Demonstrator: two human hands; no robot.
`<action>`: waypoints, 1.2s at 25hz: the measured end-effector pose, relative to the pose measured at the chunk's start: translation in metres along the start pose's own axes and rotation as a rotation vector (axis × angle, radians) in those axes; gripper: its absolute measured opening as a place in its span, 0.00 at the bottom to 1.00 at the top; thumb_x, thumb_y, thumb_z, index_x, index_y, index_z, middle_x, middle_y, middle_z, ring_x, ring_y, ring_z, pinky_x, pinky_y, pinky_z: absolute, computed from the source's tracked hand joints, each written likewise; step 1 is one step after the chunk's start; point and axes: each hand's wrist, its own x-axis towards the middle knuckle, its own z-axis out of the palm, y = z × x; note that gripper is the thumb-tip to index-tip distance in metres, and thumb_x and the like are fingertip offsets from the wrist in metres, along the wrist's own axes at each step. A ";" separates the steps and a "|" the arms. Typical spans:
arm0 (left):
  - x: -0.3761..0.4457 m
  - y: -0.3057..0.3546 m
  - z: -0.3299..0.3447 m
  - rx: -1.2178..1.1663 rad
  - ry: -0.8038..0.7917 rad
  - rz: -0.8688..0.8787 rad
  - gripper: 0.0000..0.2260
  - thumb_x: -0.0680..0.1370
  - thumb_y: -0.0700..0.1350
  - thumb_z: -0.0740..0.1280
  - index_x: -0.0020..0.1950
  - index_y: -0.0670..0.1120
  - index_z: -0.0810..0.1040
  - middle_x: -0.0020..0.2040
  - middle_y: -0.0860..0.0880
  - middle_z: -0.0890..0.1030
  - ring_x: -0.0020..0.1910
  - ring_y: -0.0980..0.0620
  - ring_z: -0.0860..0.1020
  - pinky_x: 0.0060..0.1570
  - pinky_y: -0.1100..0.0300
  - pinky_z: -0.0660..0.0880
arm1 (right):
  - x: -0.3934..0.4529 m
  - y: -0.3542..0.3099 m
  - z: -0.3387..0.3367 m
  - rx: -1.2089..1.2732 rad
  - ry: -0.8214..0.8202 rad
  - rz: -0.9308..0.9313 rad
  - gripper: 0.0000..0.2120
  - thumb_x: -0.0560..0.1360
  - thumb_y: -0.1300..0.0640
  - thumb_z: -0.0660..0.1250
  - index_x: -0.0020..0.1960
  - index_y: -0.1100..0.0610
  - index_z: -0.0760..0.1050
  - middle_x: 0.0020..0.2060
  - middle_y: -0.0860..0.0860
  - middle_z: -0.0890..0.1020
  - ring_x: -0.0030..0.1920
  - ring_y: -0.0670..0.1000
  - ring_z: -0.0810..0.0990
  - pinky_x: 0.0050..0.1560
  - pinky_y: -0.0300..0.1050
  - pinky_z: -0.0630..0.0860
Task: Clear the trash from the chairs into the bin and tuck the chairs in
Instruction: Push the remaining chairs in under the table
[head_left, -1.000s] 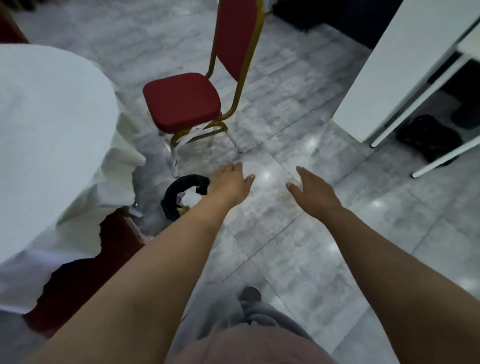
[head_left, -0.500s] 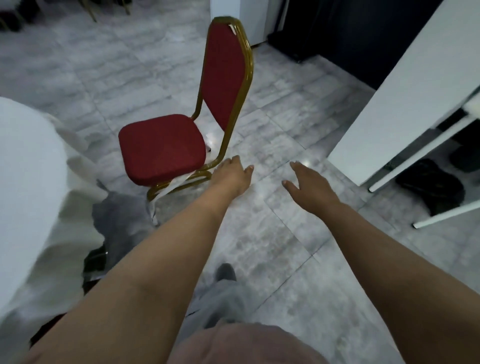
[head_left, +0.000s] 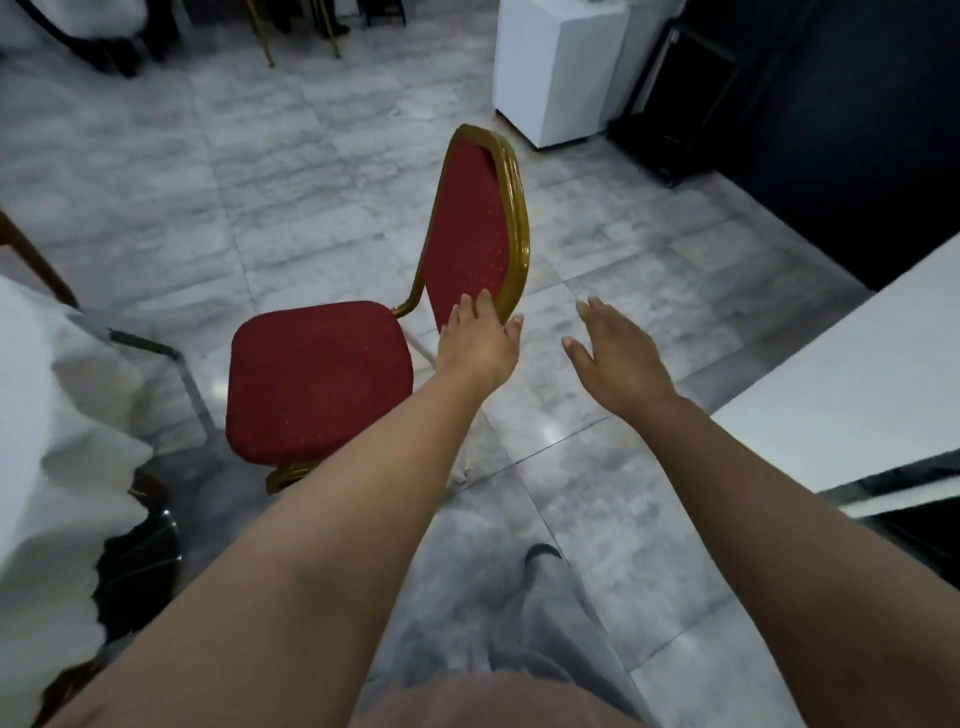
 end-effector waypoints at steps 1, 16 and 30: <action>0.016 0.010 0.002 -0.032 0.027 -0.043 0.29 0.83 0.58 0.49 0.80 0.44 0.50 0.80 0.42 0.51 0.79 0.42 0.51 0.76 0.46 0.53 | 0.025 0.006 -0.005 0.002 0.007 -0.025 0.28 0.83 0.45 0.52 0.79 0.56 0.56 0.79 0.53 0.58 0.79 0.54 0.55 0.76 0.53 0.54; 0.187 0.088 -0.007 -0.492 0.337 -0.341 0.28 0.84 0.57 0.45 0.80 0.44 0.53 0.80 0.43 0.53 0.79 0.46 0.51 0.77 0.49 0.51 | 0.270 0.004 -0.035 0.134 -0.005 -0.439 0.26 0.83 0.47 0.51 0.79 0.54 0.56 0.79 0.51 0.57 0.79 0.51 0.53 0.77 0.52 0.51; 0.268 0.081 -0.026 -0.673 0.474 -0.379 0.22 0.85 0.51 0.48 0.79 0.47 0.57 0.79 0.47 0.58 0.79 0.50 0.54 0.77 0.53 0.51 | 0.449 -0.048 -0.014 0.188 -0.378 -0.712 0.20 0.82 0.47 0.54 0.67 0.52 0.77 0.75 0.51 0.68 0.78 0.52 0.57 0.76 0.54 0.56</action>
